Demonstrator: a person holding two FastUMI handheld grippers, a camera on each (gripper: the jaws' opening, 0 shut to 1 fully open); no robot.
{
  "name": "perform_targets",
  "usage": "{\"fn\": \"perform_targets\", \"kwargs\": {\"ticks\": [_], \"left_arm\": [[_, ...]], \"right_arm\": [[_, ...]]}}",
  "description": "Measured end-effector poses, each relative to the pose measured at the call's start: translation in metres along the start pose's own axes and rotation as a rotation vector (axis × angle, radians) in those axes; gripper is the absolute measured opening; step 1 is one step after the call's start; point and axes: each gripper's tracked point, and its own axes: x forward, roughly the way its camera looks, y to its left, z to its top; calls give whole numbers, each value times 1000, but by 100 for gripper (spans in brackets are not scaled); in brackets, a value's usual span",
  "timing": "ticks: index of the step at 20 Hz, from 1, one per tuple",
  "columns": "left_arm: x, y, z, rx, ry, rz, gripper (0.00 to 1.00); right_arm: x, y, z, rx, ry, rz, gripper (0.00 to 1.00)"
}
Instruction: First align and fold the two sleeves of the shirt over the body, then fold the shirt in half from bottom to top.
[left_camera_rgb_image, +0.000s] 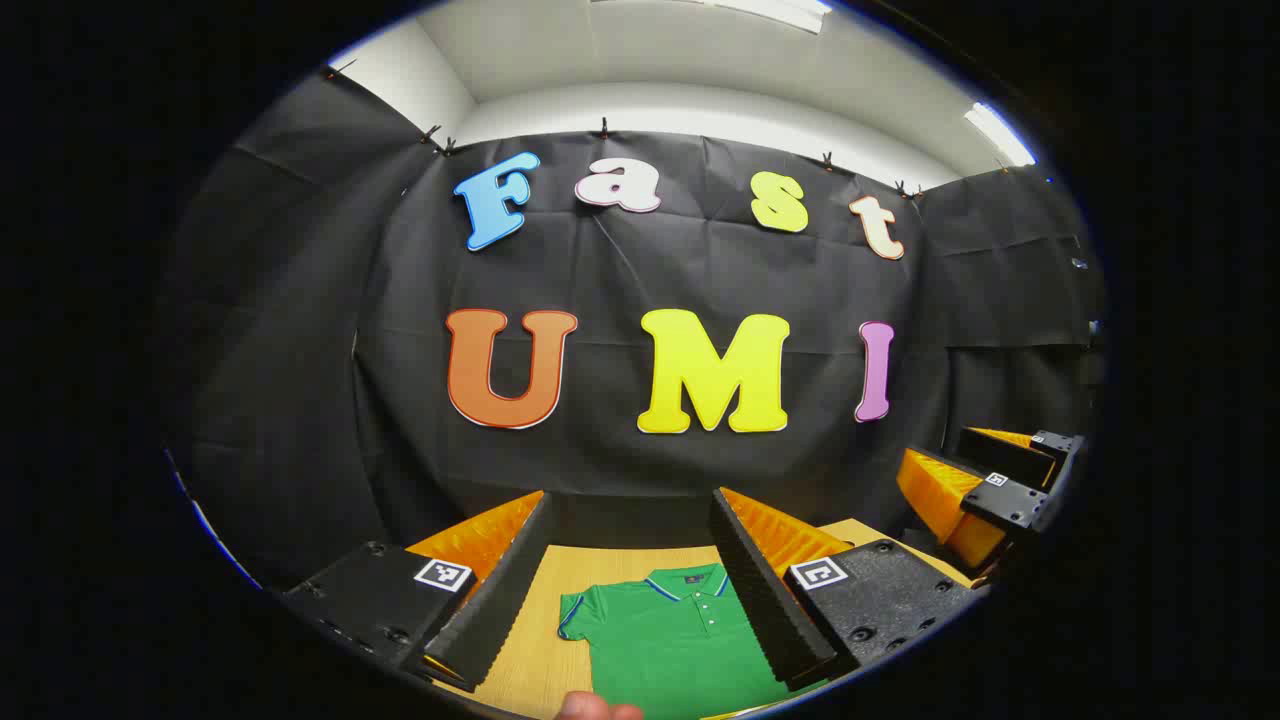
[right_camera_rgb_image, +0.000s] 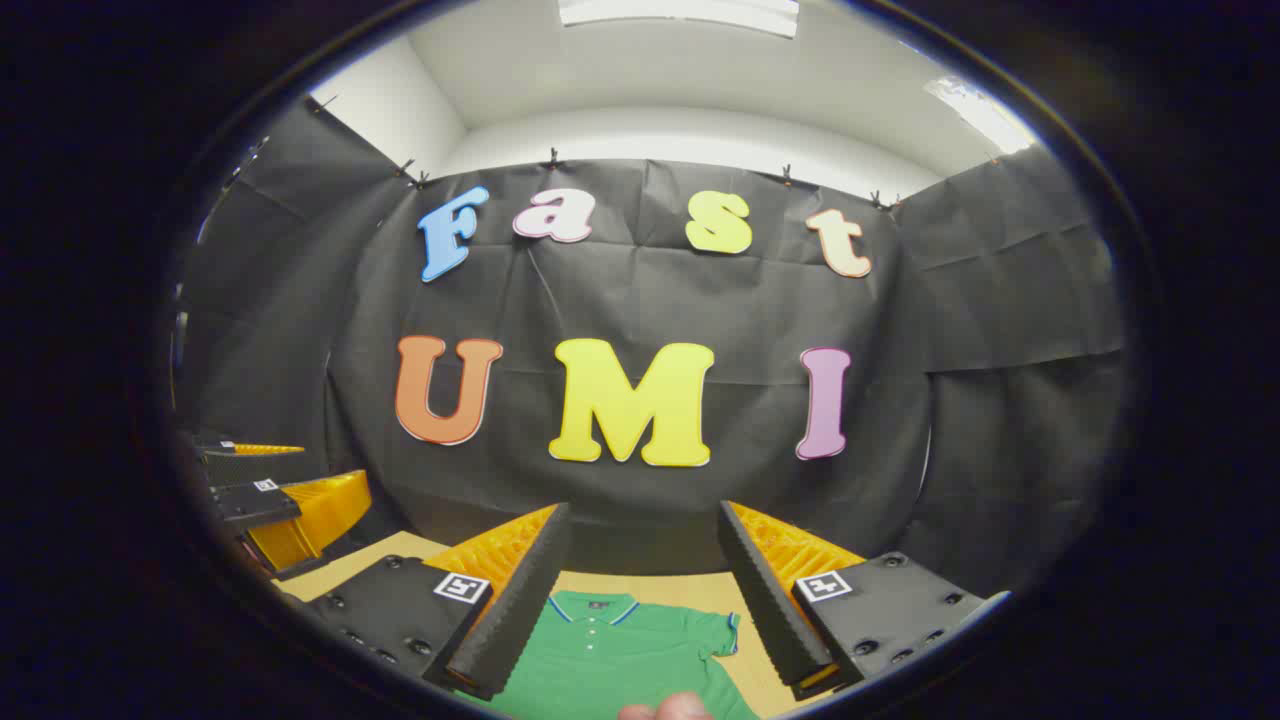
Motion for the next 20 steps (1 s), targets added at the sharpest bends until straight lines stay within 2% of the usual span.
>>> {"fn": "perform_targets", "kwargs": {"ticks": [4,14,18,20], "left_arm": [[5,0,2,5,-10,12,99],[16,-17,-2,-19,-7,29,99],[14,-20,-13,-27,6,14,99],[14,-21,-23,-32,30,12,99]], "right_arm": [[8,-5,2,15,-2,6,95],[28,-32,-6,32,13,-20,93],[25,-40,-12,24,30,-38,95],[23,-42,-19,18,49,-33,93]]}}
